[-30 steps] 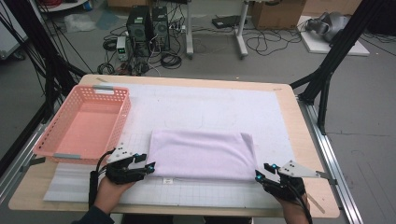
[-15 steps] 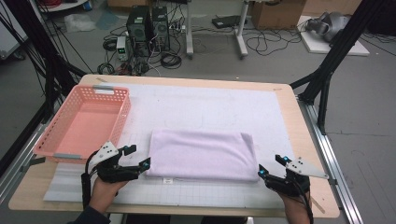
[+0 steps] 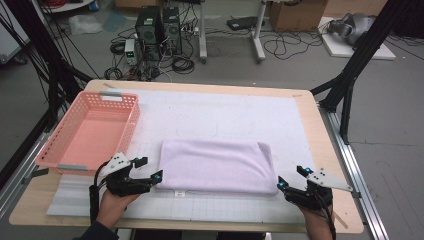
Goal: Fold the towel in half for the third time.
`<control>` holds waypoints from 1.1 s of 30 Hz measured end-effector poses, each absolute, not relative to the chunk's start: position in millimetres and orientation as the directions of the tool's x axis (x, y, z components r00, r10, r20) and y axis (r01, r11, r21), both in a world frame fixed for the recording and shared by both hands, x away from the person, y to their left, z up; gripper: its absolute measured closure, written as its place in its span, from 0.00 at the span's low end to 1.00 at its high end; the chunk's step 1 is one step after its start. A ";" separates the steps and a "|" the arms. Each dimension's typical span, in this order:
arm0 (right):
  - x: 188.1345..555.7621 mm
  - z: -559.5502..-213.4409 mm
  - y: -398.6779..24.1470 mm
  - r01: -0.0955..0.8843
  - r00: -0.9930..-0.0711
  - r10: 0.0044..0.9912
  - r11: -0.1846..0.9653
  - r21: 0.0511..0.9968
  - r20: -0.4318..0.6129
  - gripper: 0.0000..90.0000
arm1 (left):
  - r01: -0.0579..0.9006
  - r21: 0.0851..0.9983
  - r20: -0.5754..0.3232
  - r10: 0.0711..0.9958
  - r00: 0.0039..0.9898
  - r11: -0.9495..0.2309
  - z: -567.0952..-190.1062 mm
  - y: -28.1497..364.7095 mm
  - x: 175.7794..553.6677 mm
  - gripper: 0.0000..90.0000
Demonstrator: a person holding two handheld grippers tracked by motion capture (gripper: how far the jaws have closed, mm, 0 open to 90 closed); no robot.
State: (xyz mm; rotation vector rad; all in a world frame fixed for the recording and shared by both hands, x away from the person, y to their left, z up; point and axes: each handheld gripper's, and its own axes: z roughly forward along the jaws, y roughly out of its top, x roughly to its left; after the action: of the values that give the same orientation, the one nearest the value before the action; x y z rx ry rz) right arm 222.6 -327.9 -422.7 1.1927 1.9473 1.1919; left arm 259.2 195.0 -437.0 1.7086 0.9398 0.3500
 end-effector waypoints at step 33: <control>234.2 -422.0 -301.9 0.391 -0.513 0.858 0.260 0.883 -0.026 0.25 | 0.558 0.792 -0.171 0.786 0.593 -0.249 -452.2 178.4 249.7 0.52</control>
State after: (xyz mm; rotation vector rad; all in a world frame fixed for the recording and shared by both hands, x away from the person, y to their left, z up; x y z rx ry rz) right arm 234.2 -301.9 -422.0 1.1275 2.0247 1.1966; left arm 249.7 178.4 -452.2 1.9392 1.0733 0.3271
